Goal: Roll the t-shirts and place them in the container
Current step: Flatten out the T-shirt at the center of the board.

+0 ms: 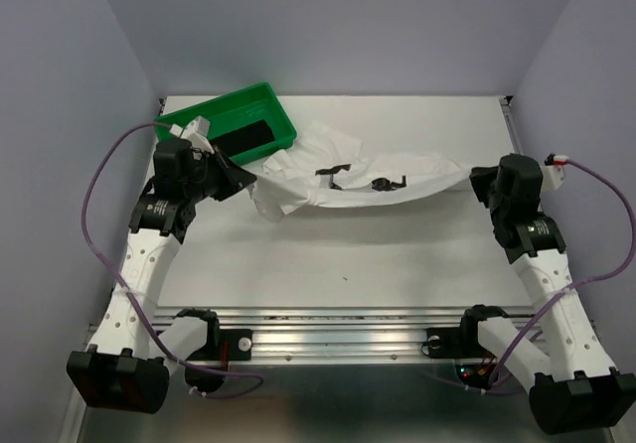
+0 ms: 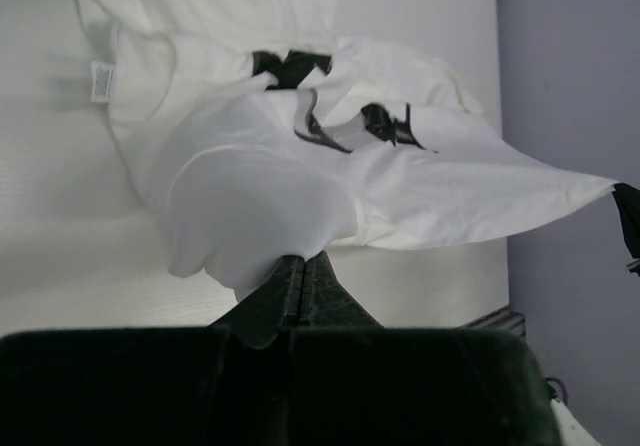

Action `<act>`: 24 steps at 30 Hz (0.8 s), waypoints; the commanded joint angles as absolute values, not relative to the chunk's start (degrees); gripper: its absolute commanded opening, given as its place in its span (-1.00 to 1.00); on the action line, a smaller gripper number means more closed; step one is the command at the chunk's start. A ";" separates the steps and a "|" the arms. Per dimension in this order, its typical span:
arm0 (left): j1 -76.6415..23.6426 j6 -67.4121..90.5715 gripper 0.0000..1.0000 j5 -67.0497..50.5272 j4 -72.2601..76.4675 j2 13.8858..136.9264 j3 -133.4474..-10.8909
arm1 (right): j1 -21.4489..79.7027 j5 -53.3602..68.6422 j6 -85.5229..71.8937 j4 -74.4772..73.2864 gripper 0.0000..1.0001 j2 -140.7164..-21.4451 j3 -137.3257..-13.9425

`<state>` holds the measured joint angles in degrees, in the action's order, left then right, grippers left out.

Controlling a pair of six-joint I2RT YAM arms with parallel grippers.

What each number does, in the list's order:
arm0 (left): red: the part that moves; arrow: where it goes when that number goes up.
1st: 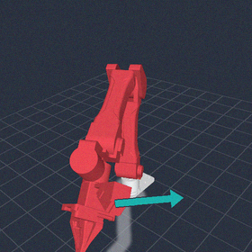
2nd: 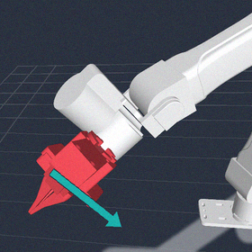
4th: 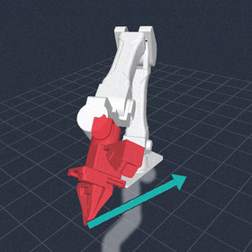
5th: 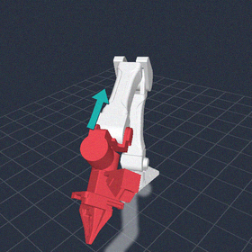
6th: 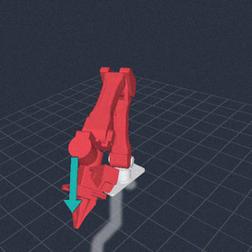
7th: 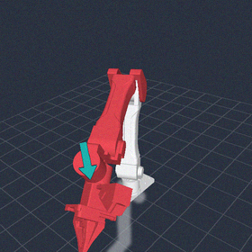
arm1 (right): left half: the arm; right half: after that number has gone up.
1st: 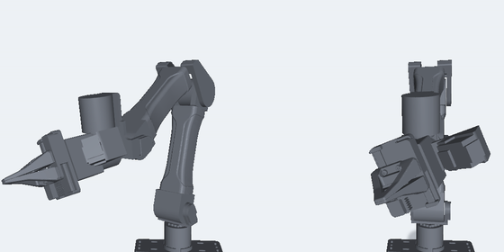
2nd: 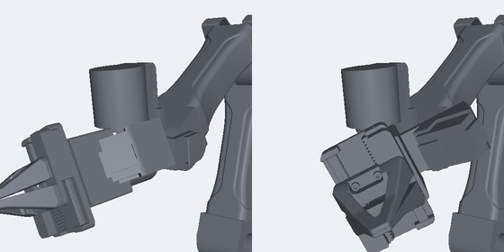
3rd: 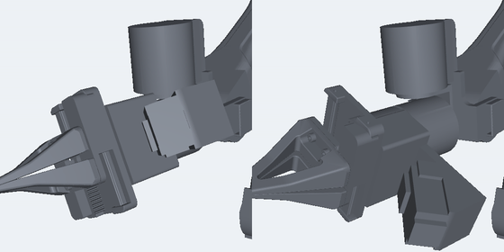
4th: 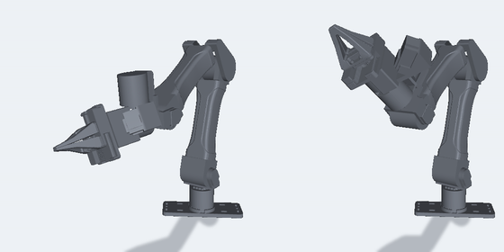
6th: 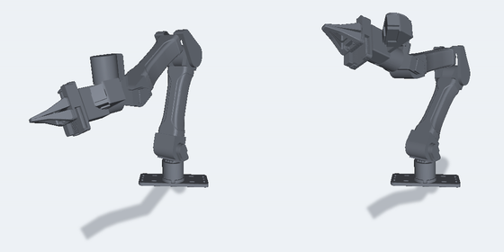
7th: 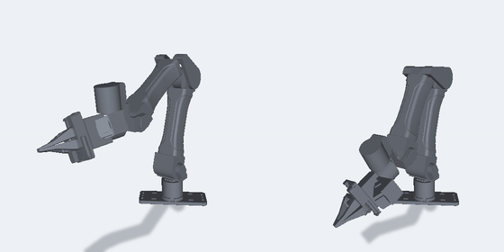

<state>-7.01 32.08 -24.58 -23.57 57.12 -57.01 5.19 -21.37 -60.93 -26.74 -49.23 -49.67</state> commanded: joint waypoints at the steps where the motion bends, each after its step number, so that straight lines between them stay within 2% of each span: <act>1: -6.77 33.93 -1.00 -21.99 -21.70 56.16 -68.52 | 4.75 -25.66 -53.37 -28.47 -0.99 -50.44 -60.89; 10: -6.77 32.61 -1.00 -19.95 -23.47 57.83 -84.89 | 4.75 -23.38 -42.91 -28.83 -0.99 -52.47 -80.92; 24: -6.77 29.71 -1.00 -17.67 -28.21 58.45 -115.62 | 4.75 -21.09 -33.58 -30.67 -0.99 -50.71 -102.03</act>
<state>-7.03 31.97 -19.27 -28.82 59.27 -106.56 5.19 -20.69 -37.54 -31.42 -52.31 -96.09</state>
